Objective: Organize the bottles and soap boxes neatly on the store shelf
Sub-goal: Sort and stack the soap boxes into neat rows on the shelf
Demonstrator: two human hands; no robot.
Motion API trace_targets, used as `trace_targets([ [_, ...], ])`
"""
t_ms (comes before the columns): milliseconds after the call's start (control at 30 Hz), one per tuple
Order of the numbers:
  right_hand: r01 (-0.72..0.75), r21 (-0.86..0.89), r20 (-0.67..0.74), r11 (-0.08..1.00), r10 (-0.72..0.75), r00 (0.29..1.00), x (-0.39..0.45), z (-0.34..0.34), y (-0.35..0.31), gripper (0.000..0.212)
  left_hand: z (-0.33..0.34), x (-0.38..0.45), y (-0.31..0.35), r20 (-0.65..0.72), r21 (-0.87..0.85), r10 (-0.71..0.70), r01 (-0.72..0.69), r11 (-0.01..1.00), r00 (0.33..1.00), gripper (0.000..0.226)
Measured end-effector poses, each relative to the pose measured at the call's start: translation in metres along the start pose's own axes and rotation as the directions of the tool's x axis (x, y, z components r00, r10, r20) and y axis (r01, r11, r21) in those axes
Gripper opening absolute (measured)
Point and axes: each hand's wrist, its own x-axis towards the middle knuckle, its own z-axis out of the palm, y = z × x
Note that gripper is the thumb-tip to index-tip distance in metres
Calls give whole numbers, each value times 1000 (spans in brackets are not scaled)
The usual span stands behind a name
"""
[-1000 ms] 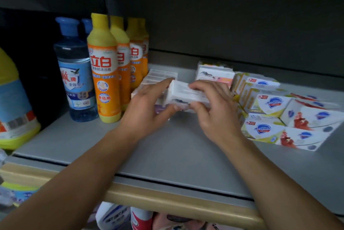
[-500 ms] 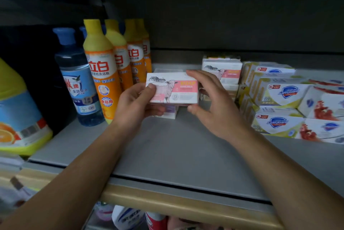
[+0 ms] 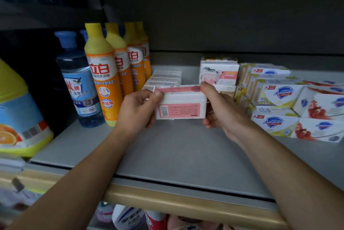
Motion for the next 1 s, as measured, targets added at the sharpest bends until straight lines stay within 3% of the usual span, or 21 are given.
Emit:
trace_targets([
  [167,2,91,23,996,-4,1000,1,0,-1,53,-2,0,0,8,5,19,-19,1000,1000,52],
  [300,141,260,-14,955,-142,990,4,-5,-3,20,-3,-1,2,61,-183,40,-28,983,997,36],
  [367,238,306,-20,922,-244,970,7,-8,-3,37,-4,0,5,118,-311,-27,63,948,993,41],
  [467,338,236,4,911,-348,937,5,-8,-2,58,-4,2,7,174,-394,-114,175,902,978,47],
  [667,455,-87,53,886,-452,890,-4,8,6,43,-5,6,1,102,-503,-154,185,844,983,41],
  [733,462,-93,56,882,-459,887,-3,14,7,39,-6,8,-1,102,-567,-124,160,808,987,40],
  [867,402,-82,-8,912,-404,915,0,16,12,56,-7,8,-1,127,-632,-9,88,770,992,56],
  [1000,396,-23,-100,918,-396,913,4,13,12,37,-6,7,1,138,-638,5,85,765,990,49],
])
